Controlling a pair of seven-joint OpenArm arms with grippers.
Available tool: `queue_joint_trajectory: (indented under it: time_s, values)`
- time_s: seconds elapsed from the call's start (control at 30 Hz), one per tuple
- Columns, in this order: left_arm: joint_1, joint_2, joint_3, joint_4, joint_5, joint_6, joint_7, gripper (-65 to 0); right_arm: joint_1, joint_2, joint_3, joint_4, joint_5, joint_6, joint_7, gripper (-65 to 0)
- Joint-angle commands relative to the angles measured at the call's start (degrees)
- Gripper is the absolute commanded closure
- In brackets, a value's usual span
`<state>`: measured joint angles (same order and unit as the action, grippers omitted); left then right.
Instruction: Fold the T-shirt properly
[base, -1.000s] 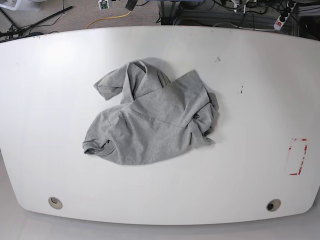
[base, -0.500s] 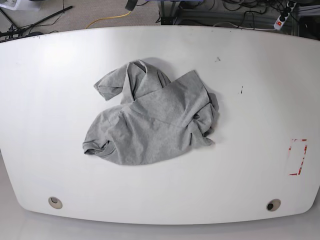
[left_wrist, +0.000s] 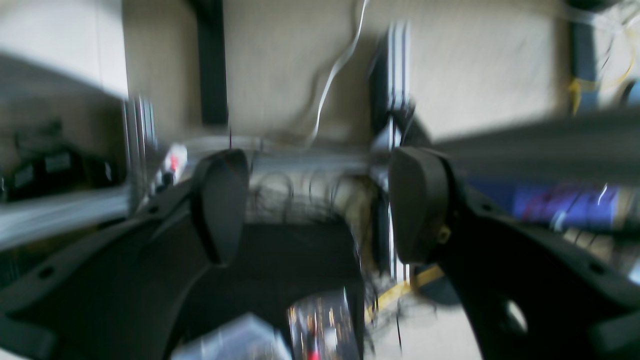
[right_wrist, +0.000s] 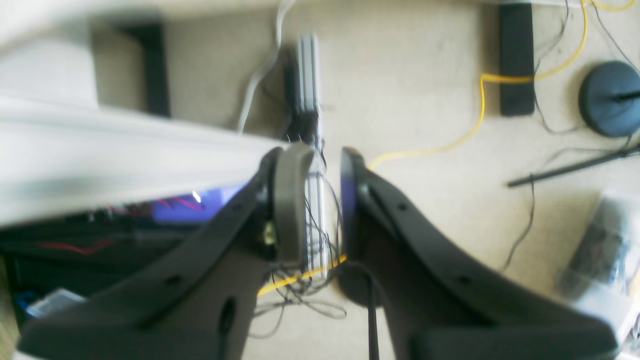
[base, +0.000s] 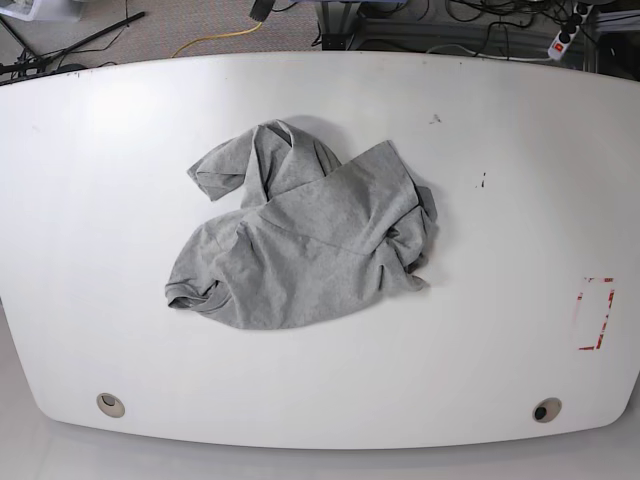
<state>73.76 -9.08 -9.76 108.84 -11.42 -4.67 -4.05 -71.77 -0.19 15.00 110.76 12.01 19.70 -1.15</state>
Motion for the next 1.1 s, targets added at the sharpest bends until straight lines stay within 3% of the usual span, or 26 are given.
queue_joint_trajectory:
  time_s: [0.0,0.43,0.77,0.87,0.9,1.0,1.07]
  values:
    - [1.2,-0.4,0.0,3.6,-0.9,-0.2,-1.2,-40.4,-1.2,0.2,1.2,2.4,1.7,0.4,1.0,-12.2]
    - [-2.2,0.1,-1.4,5.6,-0.8,-0.2,-1.1,-40.6,12.5,0.5,6.0,3.8,4.8,0.4,0.7,-13.0]
    - [-8.2,0.2,-1.3,5.7,-0.9,-0.1,-1.1,-42.9,29.3,4.9,6.5,4.5,5.1,0.4,-15.6,-13.3]
    - [-9.1,0.5,-1.3,5.7,-1.0,0.0,-1.2,-50.7,33.8,6.4,6.4,4.5,5.3,1.0,-20.1,-19.0]
    - [-9.4,1.4,-1.3,5.7,-1.0,0.0,-1.2,-53.7,35.9,6.6,6.3,4.5,5.3,2.0,-21.9,-24.1]
    - [-10.2,3.3,-1.4,5.8,-1.0,-0.2,-1.2,-57.9,41.0,6.5,6.5,4.5,5.3,3.9,-26.3,-32.7]
    - [-10.3,3.6,-1.4,5.8,-1.0,-0.2,-1.2,-58.1,44.0,6.5,6.4,4.4,5.3,4.8,-29.8,-34.4]
